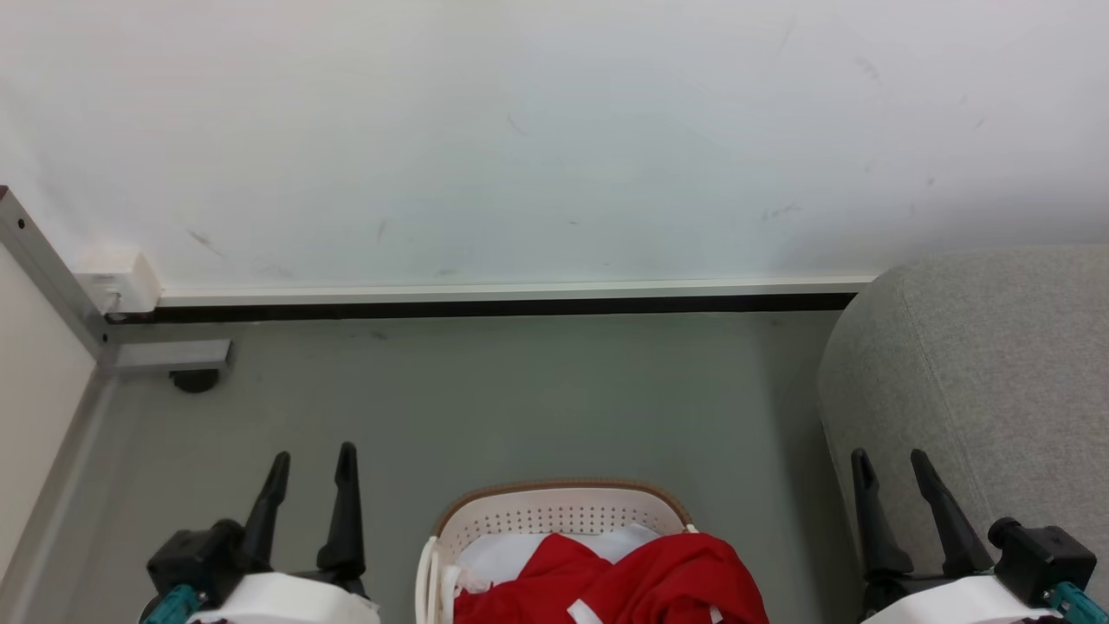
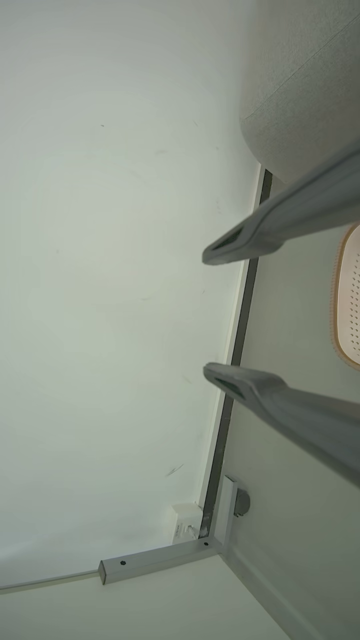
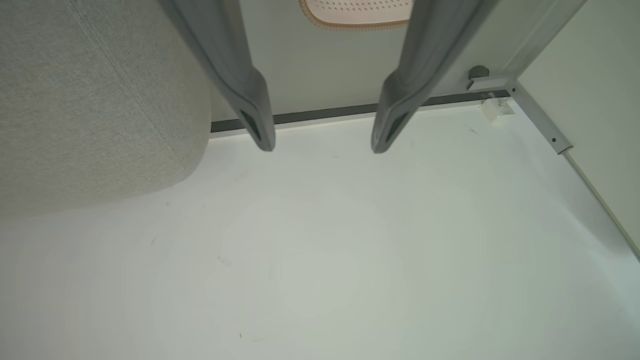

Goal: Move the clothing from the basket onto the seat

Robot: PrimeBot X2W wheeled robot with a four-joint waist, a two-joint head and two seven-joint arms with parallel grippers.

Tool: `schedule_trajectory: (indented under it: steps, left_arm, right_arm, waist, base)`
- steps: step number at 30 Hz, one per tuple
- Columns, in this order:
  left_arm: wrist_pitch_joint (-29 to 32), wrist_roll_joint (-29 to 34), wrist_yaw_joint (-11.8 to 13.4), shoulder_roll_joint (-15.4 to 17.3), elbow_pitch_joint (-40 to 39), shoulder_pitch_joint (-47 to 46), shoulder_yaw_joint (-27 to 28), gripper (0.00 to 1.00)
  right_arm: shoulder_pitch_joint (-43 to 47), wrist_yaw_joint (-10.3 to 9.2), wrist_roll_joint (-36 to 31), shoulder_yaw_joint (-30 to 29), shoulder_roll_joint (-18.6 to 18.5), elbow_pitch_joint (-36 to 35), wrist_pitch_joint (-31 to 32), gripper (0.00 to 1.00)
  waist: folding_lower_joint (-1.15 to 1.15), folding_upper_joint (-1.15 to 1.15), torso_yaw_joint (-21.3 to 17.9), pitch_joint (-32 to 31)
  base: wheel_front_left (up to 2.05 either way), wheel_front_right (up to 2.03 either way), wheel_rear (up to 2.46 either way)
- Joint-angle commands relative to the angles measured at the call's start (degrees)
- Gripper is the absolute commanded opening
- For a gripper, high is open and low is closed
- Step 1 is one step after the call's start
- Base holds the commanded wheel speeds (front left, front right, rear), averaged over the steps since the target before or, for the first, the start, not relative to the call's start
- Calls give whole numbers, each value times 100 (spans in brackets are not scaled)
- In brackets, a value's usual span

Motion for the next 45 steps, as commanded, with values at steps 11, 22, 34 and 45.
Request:
schedule_trajectory:
  steps: [11, 22, 34, 45]
  left_arm:
    - [-184, 647, -29, 32, -76, 13, -25, 100]
    - [-310, 1140, -105, -39, -22, 37, 12, 100]
    - [-424, 1563, -154, -108, 33, 51, 77, 100]
    - [-466, 1808, -221, -166, 88, 40, 151, 100]
  right_arm:
    - [-135, -9, -566, 91, -55, -34, -178, 100]
    - [-127, -10, -875, 118, -58, -122, -308, 100]
    - [-145, -11, -1206, 178, -60, -143, -433, 100]
    - [-143, -12, -1325, 197, -58, -161, -462, 100]
  waist:
    - [0, 0, -27, 14]
    - [0, 0, -40, 0]
    - [0, 0, -80, -16]
    - [0, 0, -99, -26]
  base:
    - [0, 0, 0]
    - [0, 0, 0]
    - [0, 0, 0]
    - [0, 0, 0]
